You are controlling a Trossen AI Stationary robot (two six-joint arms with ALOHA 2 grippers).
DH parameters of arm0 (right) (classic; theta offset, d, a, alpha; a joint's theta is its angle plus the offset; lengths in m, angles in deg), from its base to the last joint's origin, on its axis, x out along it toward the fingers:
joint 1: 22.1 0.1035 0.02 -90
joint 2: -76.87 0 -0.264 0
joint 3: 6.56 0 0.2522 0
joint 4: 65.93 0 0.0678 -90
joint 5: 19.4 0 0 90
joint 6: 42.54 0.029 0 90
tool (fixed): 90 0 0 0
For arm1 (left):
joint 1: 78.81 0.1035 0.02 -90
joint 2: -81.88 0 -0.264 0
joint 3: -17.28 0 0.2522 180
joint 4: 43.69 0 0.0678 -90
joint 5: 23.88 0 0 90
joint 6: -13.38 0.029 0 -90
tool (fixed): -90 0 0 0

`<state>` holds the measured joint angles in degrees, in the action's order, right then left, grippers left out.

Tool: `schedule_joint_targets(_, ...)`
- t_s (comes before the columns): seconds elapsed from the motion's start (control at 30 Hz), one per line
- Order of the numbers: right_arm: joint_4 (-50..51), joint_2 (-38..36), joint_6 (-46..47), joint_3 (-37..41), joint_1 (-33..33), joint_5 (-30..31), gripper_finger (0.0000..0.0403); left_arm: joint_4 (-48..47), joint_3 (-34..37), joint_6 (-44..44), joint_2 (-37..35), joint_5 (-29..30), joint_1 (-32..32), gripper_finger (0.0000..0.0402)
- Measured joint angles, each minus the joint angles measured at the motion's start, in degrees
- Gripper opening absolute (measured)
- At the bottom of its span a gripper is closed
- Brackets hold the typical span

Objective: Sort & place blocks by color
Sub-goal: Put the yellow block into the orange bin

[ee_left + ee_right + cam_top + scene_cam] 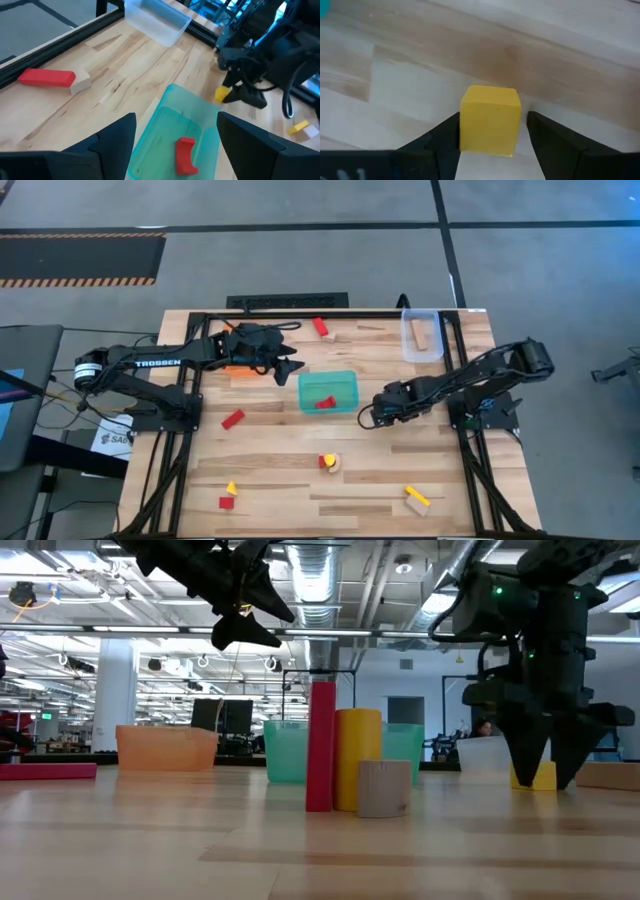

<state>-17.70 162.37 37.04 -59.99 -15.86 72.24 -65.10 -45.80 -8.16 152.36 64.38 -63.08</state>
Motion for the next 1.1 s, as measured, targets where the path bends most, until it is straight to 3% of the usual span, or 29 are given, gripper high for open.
schedule_joint_targets(0.13, 0.48, 1.02, -2.26, -0.58, 0.11, 0.86, 0.0219, -2.70, 0.00, 0.87, -0.03, 0.47, 0.29, 0.0265)
schedule_joint_targets(0.33, -1.23, 0.58, -9.00, -3.11, -0.13, 4.85, 0.0124, -4.53, 0.02, 2.33, -1.68, 0.56, 2.88, 0.0265)
schedule_joint_targets(0.6, -0.38, -2.12, -21.80, -13.18, -0.08, 8.26, 0.0123, -10.07, 0.00, 3.19, -7.65, 2.57, 9.98, 0.0265)
schedule_joint_targets(0.83, -6.02, -0.45, -37.18, -23.35, -6.73, 10.64, 0.0123, -14.64, 0.04, 1.63, -9.62, 0.50, 13.66, 0.0265)
schedule_joint_targets(0.93, -15.20, 2.62, -45.09, -25.54, -10.78, 8.03, 0.0123, -14.55, 0.04, 1.73, -12.06, 1.27, 15.03, 0.0265)
schedule_joint_targets(1.1, -32.08, 13.48, -52.45, -31.26, -17.21, -4.11, 0.0123, -14.62, 0.02, 0.51, -16.81, 11.25, 20.46, 0.0265)
